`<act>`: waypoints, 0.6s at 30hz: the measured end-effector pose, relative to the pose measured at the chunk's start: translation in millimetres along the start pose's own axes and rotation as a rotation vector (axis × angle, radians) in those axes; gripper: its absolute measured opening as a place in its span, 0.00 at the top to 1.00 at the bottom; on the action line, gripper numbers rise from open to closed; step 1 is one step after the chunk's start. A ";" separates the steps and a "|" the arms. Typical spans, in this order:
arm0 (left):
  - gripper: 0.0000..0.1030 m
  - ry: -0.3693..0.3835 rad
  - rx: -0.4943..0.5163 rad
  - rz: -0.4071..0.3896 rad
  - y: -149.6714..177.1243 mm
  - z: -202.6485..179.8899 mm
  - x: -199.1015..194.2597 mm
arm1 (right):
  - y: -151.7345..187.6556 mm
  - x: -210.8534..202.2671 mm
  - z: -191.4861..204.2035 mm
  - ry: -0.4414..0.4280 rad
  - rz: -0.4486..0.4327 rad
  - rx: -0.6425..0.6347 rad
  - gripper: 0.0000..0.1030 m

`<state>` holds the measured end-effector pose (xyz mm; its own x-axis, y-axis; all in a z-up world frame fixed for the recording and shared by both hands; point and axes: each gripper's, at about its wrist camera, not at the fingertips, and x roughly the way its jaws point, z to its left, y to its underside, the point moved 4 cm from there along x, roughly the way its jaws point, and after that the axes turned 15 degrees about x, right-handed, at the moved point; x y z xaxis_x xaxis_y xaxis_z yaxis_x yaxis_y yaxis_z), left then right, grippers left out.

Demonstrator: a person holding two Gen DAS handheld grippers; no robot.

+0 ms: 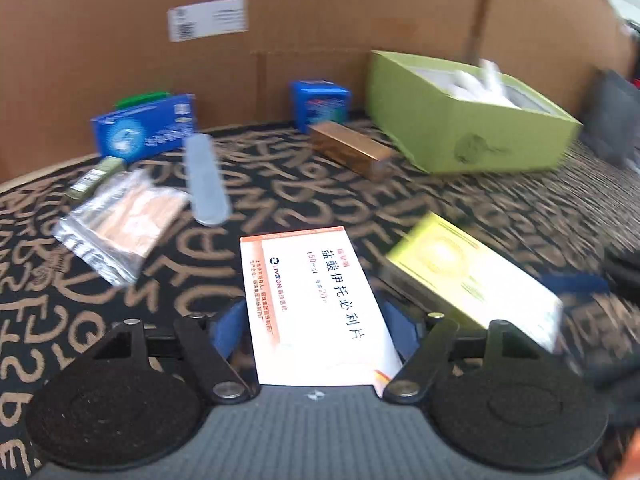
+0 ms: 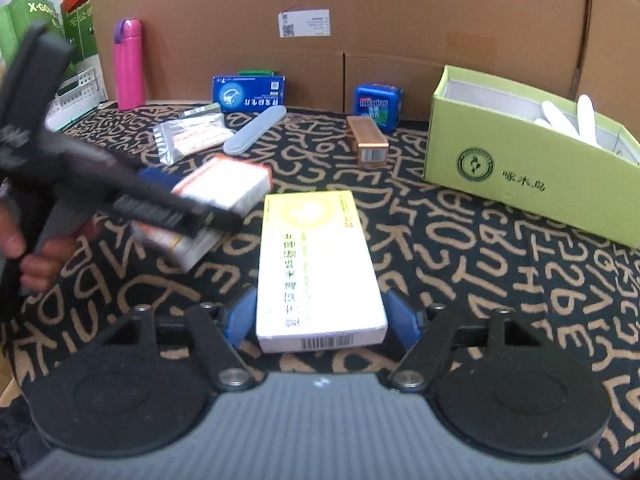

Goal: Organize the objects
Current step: 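Grasp the white-orange medicine box with the left gripper while the right grasps the yellow box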

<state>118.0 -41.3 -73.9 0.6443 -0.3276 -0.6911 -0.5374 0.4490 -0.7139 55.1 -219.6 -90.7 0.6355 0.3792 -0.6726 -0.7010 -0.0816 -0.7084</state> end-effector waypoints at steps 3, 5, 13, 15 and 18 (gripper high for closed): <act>0.26 -0.003 0.026 0.013 10.7 -0.9 -13.0 | -4.9 6.3 3.9 -0.011 0.003 -0.012 0.29; 0.25 -0.018 -0.010 0.016 17.6 0.9 -22.3 | -6.4 11.5 6.0 -0.016 0.007 -0.027 0.28; 0.24 -0.049 -0.062 0.029 23.5 -6.3 -32.2 | -11.5 25.6 8.7 -0.021 0.034 -0.065 0.28; 0.24 -0.058 -0.050 0.036 23.5 -7.1 -28.0 | -13.0 27.2 8.3 -0.018 0.035 -0.067 0.28; 0.24 -0.085 -0.048 0.031 23.3 -6.0 -24.7 | -12.9 30.4 7.3 -0.023 0.038 -0.061 0.37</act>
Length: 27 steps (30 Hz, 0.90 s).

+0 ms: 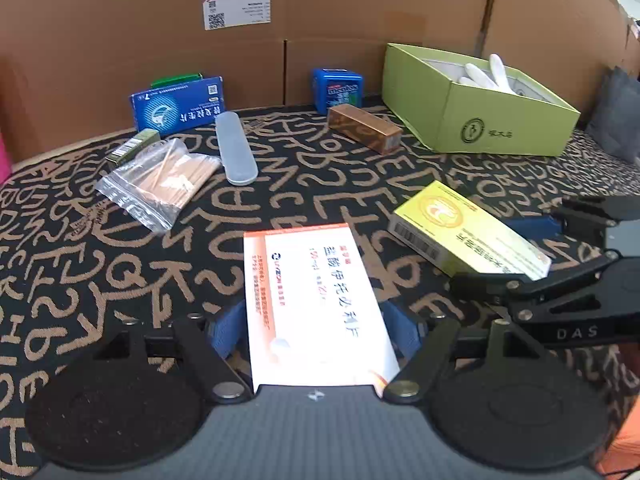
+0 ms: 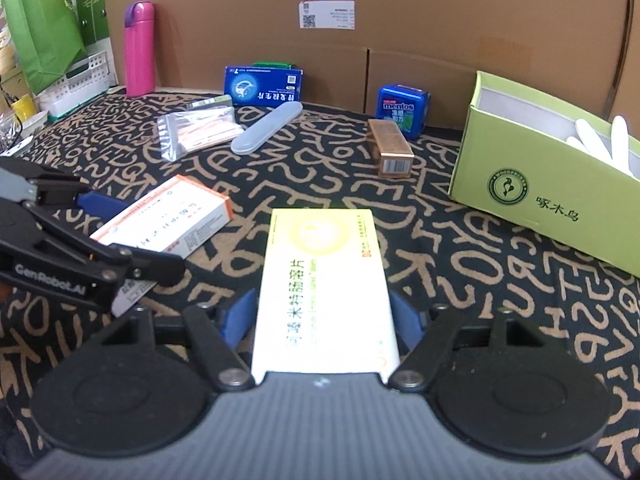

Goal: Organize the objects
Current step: 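Carry both medicine boxes into the lime-green box and open both grippers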

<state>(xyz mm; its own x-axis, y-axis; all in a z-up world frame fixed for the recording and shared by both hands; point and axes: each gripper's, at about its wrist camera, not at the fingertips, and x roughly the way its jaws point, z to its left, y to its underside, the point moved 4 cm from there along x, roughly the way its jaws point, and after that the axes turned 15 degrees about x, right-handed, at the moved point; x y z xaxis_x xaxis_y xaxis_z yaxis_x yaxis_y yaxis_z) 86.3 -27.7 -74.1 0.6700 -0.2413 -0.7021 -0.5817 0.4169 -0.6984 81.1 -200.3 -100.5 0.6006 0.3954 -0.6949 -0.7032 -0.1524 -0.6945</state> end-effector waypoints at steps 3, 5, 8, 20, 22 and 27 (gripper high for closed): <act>0.29 -0.006 0.003 -0.013 -0.9 0.0 0.5 | 2.3 0.1 -1.5 -0.001 -0.011 0.012 0.36; 0.30 0.013 -0.018 -0.017 -2.7 0.9 -1.2 | 3.6 -3.3 -2.5 0.000 -0.019 0.015 0.37; 0.30 0.057 -0.036 -0.037 -12.3 -2.5 -5.7 | 2.6 -14.5 -6.2 -0.002 -0.043 0.026 0.37; 0.30 0.192 0.006 -0.253 -125.6 -45.9 -12.4 | -51.4 -88.1 -75.9 0.109 -0.253 0.126 0.37; 0.30 0.193 0.016 -0.286 -150.0 -50.8 -9.3 | -65.9 -96.6 -93.9 0.139 -0.289 0.148 0.37; 0.30 0.193 0.001 -0.316 -204.6 -55.8 17.8 | -102.3 -100.7 -140.1 0.244 -0.355 0.185 0.37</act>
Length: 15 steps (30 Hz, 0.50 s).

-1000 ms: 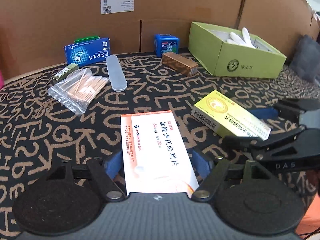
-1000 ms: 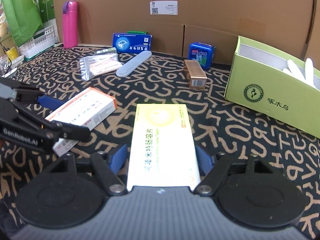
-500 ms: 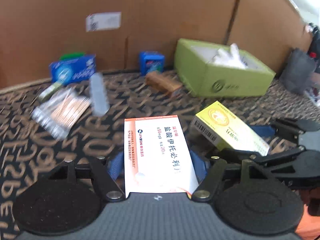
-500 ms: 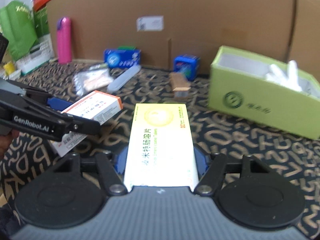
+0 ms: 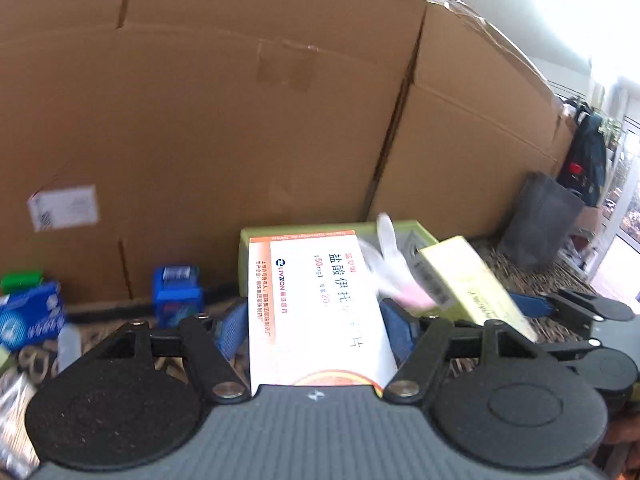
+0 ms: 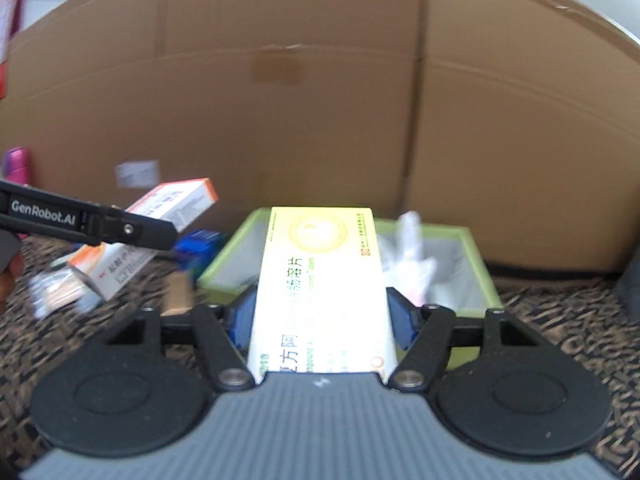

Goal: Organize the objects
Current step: 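Carry both medicine boxes into the lime-green box and open both grippers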

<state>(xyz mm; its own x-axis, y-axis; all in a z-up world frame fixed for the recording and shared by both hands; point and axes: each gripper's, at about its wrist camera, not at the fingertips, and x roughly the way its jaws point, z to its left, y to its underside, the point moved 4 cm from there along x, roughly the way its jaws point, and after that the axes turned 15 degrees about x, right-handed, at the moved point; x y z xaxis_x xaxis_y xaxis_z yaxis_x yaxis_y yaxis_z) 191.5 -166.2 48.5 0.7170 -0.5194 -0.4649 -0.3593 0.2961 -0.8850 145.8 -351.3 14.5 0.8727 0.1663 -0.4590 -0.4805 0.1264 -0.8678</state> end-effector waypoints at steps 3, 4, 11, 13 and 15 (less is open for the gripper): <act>0.30 -0.018 -0.007 0.003 -14.9 2.8 29.3 | -18.8 19.9 -19.7 0.051 -0.027 0.013 0.37; 0.30 -0.022 -0.007 0.001 -18.5 3.3 38.7 | -23.4 27.6 -25.0 0.066 -0.034 0.014 0.37; 0.30 -0.056 0.014 0.040 -27.1 3.3 92.6 | -34.7 85.1 -53.6 0.134 -0.036 0.032 0.37; 0.30 -0.052 0.012 0.053 -25.9 4.0 103.0 | -32.5 99.6 -59.1 0.134 -0.027 0.041 0.37; 0.30 -0.054 0.013 0.061 -23.7 4.5 111.8 | -27.5 113.0 -62.2 0.143 -0.013 0.043 0.37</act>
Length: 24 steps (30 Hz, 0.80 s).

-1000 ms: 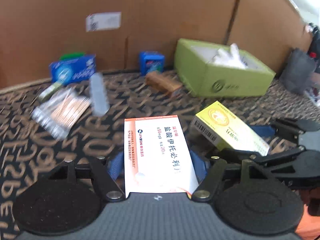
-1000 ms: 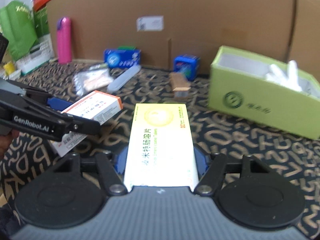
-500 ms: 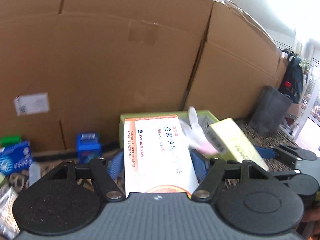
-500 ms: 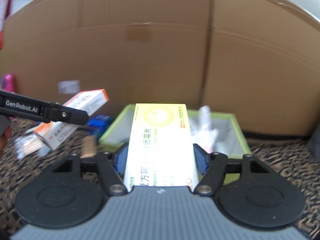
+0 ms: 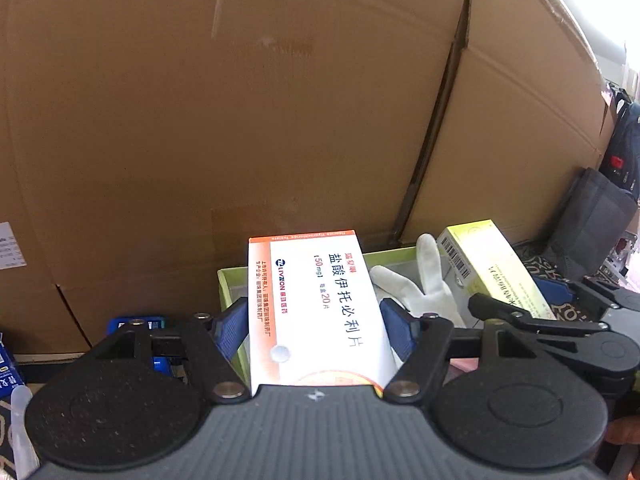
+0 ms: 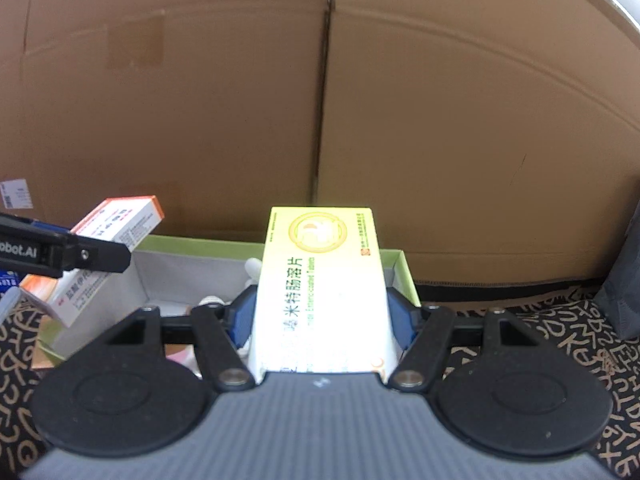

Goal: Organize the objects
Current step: 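Carry both medicine boxes into the lime-green box and open both grippers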

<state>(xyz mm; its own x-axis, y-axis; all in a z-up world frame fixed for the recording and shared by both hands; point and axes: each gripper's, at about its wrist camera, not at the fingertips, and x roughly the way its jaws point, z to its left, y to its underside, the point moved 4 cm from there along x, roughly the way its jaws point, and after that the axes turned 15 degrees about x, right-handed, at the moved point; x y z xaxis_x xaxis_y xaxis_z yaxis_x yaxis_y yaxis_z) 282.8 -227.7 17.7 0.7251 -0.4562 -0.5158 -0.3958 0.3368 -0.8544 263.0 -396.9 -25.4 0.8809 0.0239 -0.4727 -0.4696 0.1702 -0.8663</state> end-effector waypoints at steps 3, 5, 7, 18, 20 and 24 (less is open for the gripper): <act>0.17 -0.033 0.005 -0.019 5.3 -0.1 8.4 | 12.1 20.5 -0.9 0.020 0.021 -0.031 0.34; 0.07 -0.110 0.012 0.024 10.7 -0.1 13.3 | 22.5 27.3 -0.2 0.028 0.044 -0.051 0.20; 0.07 -0.126 0.037 0.042 17.1 -0.8 15.9 | 29.4 27.4 -2.7 0.028 0.034 -0.054 0.14; 0.07 -0.122 0.008 -0.001 17.4 -4.5 -24.1 | 13.1 -24.7 -4.3 -0.011 -0.040 -0.016 0.00; 0.07 -0.131 0.010 -0.017 14.8 -6.5 -36.5 | 8.4 -41.2 0.7 -0.028 -0.060 -0.014 0.00; 0.07 -0.138 0.008 -0.048 18.9 -6.3 -66.8 | 5.8 -71.8 15.7 -0.059 -0.100 -0.033 0.00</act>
<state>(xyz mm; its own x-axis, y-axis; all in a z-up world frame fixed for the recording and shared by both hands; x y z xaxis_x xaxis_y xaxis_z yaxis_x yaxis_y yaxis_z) 223.4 -196.0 35.5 0.8141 -0.3545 -0.4599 -0.3543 0.3243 -0.8771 198.0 -382.1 6.1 0.9251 0.0670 -0.3738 -0.3797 0.1417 -0.9142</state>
